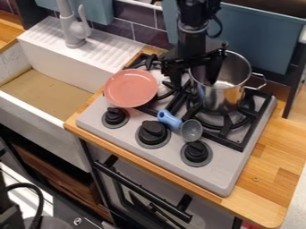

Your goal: Put the silver pot to the left side plate in the burner

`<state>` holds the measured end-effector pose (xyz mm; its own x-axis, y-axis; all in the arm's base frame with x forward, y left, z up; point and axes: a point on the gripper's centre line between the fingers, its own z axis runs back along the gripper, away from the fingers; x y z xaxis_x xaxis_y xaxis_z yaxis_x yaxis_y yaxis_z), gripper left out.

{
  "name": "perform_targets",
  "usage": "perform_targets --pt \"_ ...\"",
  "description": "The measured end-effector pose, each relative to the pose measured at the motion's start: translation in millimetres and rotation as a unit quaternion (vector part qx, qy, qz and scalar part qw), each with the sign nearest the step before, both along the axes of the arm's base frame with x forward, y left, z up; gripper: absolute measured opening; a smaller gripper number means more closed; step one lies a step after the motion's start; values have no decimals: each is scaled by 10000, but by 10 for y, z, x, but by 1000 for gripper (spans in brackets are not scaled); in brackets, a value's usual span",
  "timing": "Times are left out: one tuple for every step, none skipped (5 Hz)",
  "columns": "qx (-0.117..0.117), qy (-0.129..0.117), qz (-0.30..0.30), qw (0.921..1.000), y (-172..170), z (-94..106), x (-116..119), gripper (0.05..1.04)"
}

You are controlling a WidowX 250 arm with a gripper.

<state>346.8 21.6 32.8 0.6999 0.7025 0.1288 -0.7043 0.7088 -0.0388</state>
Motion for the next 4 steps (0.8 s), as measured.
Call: perform_targets --pt "-193 105 -142 9997 -63 -35 34 652" --pt "-270 142 -197 9993 -43 -53 33 364" --pt "-346 152 -245 9990 -36 2 56 153" --pt "-447 191 -212 9986 12 -3 44 57"
